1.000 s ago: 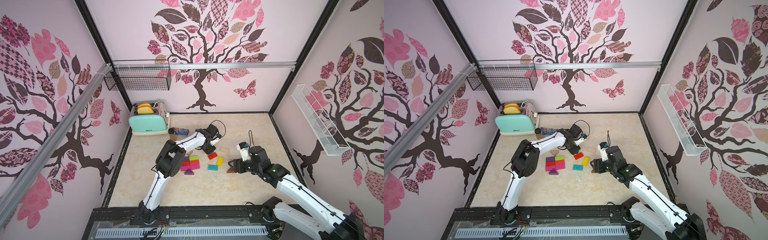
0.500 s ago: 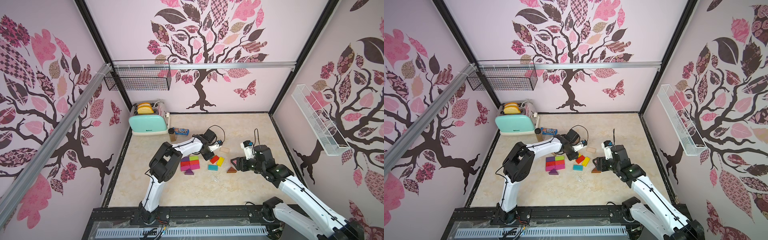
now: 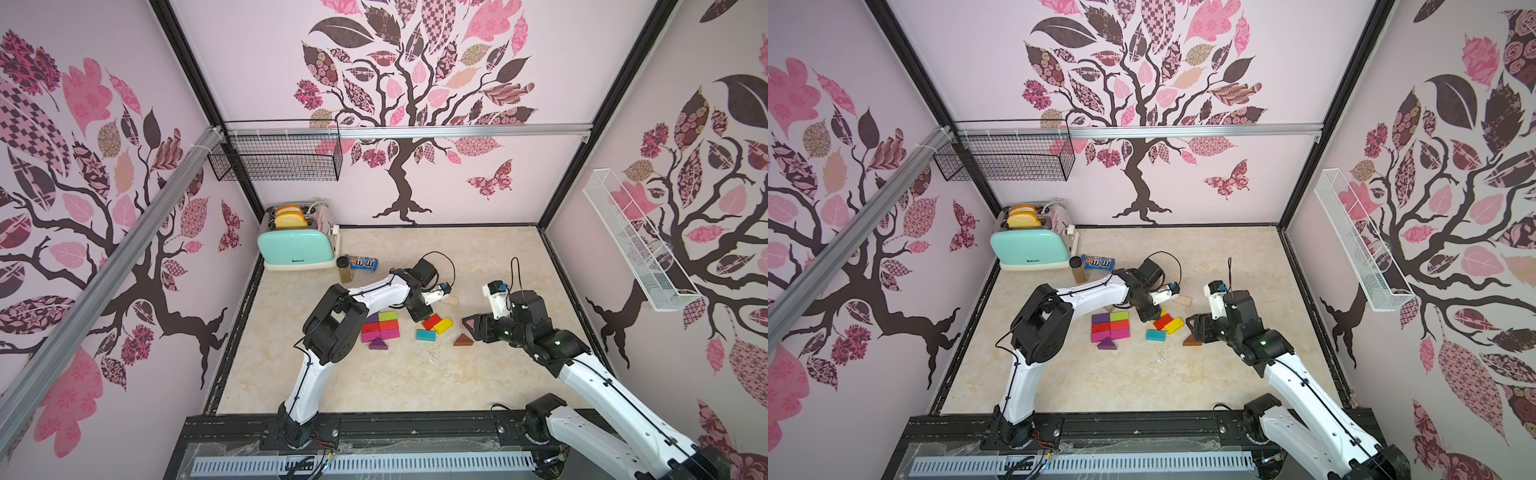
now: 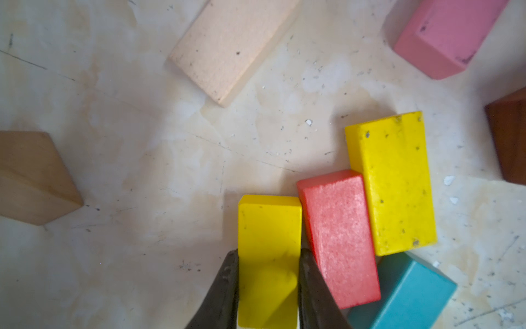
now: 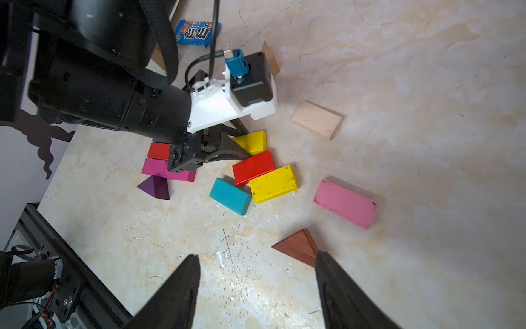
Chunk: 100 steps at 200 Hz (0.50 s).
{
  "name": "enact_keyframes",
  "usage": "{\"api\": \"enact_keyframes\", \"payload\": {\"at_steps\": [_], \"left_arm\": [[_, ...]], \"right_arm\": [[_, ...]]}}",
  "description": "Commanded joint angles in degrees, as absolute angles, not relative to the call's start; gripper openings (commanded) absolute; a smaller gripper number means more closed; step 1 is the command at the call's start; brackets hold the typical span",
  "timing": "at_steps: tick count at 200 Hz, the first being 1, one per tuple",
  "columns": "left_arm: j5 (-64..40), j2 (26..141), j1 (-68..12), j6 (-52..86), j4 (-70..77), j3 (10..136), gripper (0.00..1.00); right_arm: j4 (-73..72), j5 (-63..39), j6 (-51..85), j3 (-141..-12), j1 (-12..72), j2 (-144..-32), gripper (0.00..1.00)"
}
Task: Assemble a piece of candy with building blocks
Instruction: Assemble the building block at the center of the board.
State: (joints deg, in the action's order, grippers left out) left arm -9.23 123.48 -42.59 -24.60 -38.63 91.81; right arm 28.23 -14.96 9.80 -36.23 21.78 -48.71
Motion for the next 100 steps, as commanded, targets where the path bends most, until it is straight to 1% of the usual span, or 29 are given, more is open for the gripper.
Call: {"api": "enact_keyframes", "payload": {"at_steps": [1,53,93,100], "left_arm": [[-11.9,126.1,-43.6,-25.7,-40.3,91.2,0.04],[-11.8,125.5,-44.9,-26.1,-39.6,89.9,0.07],[-12.0,124.9,-44.0,-21.9,-40.0,92.7,0.15],[-12.3,125.0,-43.7,-19.9,-40.3,93.5,0.15]], "right_arm": [[27.6,-14.9,9.7,-35.7,20.9,-49.2,0.68],[27.4,-15.2,9.7,-35.5,19.3,-48.7,0.67],[28.3,-14.9,9.9,-35.3,18.9,-48.2,0.67],[28.5,-14.8,10.1,-35.3,18.9,-47.9,0.67]]}}
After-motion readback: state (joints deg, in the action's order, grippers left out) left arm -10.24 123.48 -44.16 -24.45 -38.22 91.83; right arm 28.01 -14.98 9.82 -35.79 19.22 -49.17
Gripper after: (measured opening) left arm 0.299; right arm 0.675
